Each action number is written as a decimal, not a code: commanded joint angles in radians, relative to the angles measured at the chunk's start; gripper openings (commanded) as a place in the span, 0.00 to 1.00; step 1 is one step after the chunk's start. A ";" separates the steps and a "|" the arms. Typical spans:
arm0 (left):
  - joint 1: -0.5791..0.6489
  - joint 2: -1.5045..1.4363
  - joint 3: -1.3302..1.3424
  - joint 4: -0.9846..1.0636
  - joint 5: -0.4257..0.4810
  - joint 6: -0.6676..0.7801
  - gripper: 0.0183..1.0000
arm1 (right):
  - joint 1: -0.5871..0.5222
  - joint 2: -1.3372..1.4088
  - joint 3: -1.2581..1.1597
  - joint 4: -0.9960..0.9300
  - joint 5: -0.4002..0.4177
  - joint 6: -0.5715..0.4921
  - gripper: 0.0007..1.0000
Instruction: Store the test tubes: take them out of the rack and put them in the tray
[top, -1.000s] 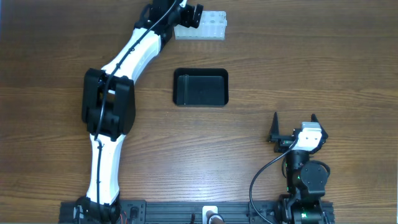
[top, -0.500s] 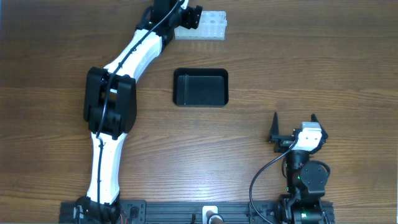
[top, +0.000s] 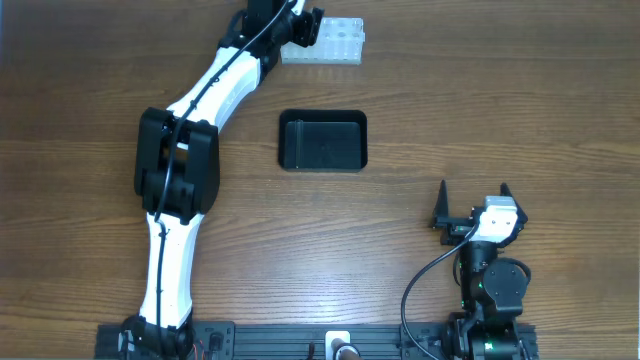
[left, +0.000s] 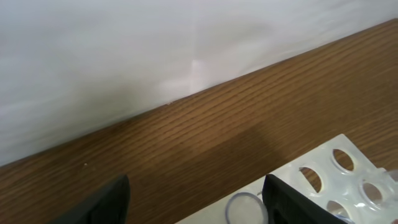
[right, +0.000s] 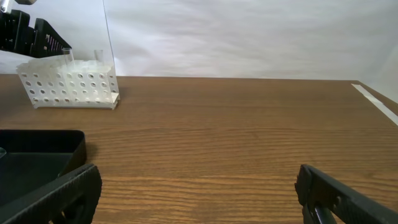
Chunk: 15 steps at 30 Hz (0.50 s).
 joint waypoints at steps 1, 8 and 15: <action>0.007 0.016 -0.002 0.007 0.047 0.003 0.67 | -0.007 -0.010 -0.006 -0.004 -0.004 -0.004 0.99; 0.004 0.016 -0.002 0.007 0.047 0.003 0.52 | -0.007 -0.010 -0.006 -0.004 -0.004 -0.004 0.99; 0.001 0.016 -0.002 0.007 0.048 0.003 0.51 | -0.007 -0.010 -0.006 -0.004 -0.004 -0.004 0.99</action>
